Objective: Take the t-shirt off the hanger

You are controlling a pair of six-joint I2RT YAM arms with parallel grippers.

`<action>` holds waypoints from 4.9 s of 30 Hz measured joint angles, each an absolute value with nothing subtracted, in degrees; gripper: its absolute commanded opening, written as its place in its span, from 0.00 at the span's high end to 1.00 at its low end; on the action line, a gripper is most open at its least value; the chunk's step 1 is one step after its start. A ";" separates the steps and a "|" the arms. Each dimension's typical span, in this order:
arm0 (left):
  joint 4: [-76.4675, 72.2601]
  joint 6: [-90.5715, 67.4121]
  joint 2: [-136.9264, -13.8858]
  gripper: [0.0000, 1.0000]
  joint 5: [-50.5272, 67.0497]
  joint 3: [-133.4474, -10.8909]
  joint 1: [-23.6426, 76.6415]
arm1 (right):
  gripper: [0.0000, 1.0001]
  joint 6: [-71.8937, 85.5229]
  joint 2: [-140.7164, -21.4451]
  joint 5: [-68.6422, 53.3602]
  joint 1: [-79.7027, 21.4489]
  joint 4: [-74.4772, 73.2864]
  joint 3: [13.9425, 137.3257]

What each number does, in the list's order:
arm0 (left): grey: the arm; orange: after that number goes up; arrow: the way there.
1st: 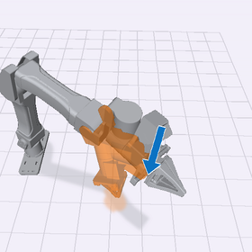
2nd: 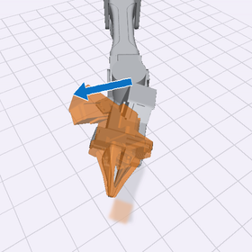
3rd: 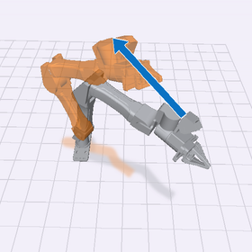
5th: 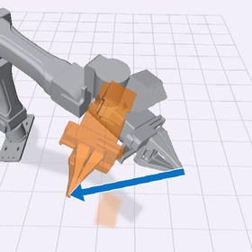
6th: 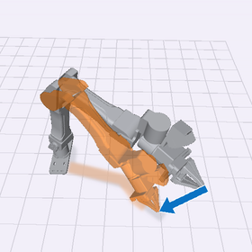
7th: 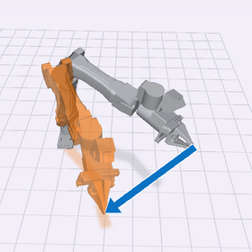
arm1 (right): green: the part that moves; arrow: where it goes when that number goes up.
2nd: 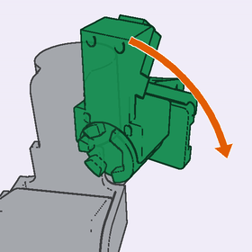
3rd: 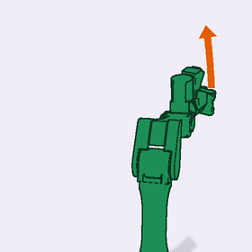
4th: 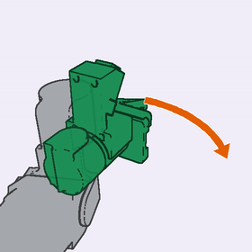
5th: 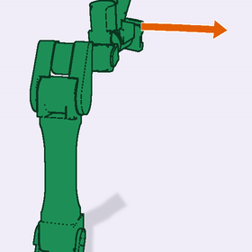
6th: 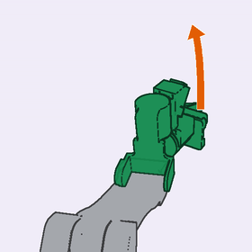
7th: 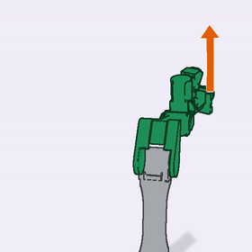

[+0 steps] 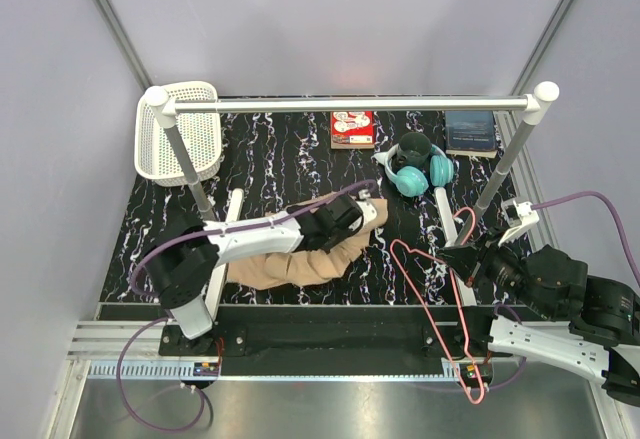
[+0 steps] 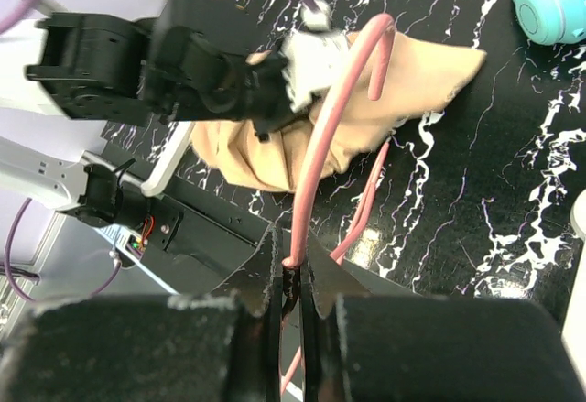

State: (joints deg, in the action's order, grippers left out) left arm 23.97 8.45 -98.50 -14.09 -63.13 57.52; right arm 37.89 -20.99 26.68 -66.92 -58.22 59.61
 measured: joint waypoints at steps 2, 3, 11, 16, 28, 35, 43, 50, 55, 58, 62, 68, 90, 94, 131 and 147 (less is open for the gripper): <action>24.10 3.51 -96.82 1.00 -18.68 -63.13 57.49 | 1.00 37.98 -20.99 27.09 -66.92 -58.22 59.55; 24.45 -0.12 -95.94 1.00 -21.56 -63.13 57.47 | 1.00 38.00 -20.99 27.22 -66.92 -58.22 59.55; 38.72 -37.01 -93.95 1.00 -39.48 -66.41 57.04 | 1.00 38.41 -21.26 27.94 -66.92 -58.19 59.33; 47.20 -56.42 -92.60 1.00 -43.44 -67.16 57.01 | 1.00 38.46 -21.93 27.99 -66.92 -58.19 59.18; 50.70 -69.63 -69.23 1.00 -45.54 -58.02 56.82 | 1.00 38.44 -22.15 28.10 -66.92 -58.15 59.05; 51.90 -73.10 -53.17 1.00 -42.17 -50.72 56.53 | 1.00 38.37 -22.83 28.08 -66.92 -56.66 58.65; 61.32 -82.94 -42.28 1.00 -38.94 -48.47 56.38 | 1.00 37.85 -25.63 28.05 -66.92 -53.89 57.49; 70.30 -89.62 -32.86 1.00 -39.42 -47.16 56.34 | 1.00 37.50 -25.89 28.01 -66.92 -52.21 56.93; 73.36 -90.04 -27.59 1.00 -39.44 -46.78 56.34 | 1.00 37.32 -26.41 28.01 -66.92 -51.66 56.90; 75.55 -89.82 -23.92 1.00 -39.46 -47.00 56.34 | 1.00 37.30 -26.55 28.01 -66.92 -51.62 56.90; 78.00 -88.07 -18.35 1.00 -40.14 -48.77 56.34 | 1.00 37.26 -26.68 28.01 -66.92 -50.65 56.53; 77.32 -80.12 -10.33 1.00 -44.14 -51.86 56.36 | 1.00 37.06 -28.01 27.86 -66.92 -50.17 56.53; 69.36 -60.55 -6.02 1.00 -81.06 -57.39 81.58 | 1.00 36.25 -30.83 27.40 -66.92 -48.58 55.99; 70.91 -58.26 -4.01 1.00 -81.84 -58.11 90.78 | 1.00 36.25 -30.96 27.29 -66.92 -47.94 55.05; 38.04 -20.03 -31.22 1.00 -81.67 -52.38 53.89 | 1.00 36.07 -29.47 26.26 -66.92 -47.27 54.17; 37.74 -22.37 -33.95 1.00 -51.75 -52.73 16.95 | 1.00 34.81 -29.45 25.85 -66.92 -46.94 54.17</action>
State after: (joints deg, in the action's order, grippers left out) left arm 37.74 -22.37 -33.95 -51.75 -52.73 16.95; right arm 34.81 -29.45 25.85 -66.92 -46.94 54.17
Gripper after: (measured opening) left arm 0.159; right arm 0.074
